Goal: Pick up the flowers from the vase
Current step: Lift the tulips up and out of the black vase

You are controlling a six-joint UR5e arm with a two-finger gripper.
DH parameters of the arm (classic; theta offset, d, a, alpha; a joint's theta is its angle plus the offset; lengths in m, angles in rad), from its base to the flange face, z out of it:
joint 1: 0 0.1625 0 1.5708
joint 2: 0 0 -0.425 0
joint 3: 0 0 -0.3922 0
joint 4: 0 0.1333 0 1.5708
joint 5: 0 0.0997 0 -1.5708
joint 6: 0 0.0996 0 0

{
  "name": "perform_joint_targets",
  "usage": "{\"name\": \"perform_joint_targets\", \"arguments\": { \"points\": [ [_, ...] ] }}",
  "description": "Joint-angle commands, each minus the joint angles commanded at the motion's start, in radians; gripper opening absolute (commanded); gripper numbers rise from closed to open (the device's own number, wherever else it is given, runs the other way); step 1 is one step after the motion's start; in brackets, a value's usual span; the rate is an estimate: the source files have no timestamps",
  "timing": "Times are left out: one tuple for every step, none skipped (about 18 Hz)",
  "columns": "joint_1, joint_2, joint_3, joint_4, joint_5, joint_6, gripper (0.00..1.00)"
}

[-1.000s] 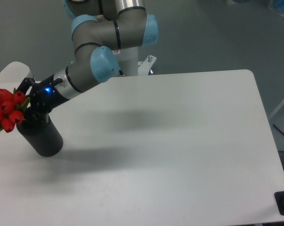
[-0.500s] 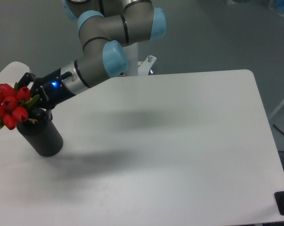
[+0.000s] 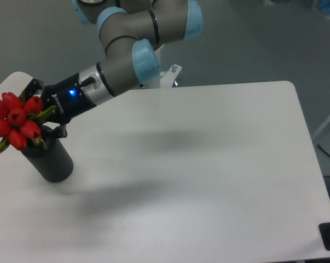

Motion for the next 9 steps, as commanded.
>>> {"name": "perform_joint_targets", "arguments": {
  "points": [
    [0.002,0.0,0.006,0.0,0.0,-0.015,0.09],
    [0.003,0.0,0.012,0.0,0.0,-0.029,0.09],
    [0.008,0.0,0.014,0.0,-0.002,-0.04,0.09],
    [0.011,0.0,0.02,0.0,-0.011,-0.048,0.09],
    [0.021,0.0,0.031,0.0,-0.021,-0.063,0.09],
    [0.031,0.0,0.04,0.0,-0.034,-0.089,0.09],
    [0.037,0.0,0.051,0.0,-0.05,-0.11,0.09],
    [0.049,0.0,0.061,0.0,-0.063,-0.13,0.09],
    [0.055,0.0,0.067,0.0,-0.069,-0.14,0.09]
  ]
}}
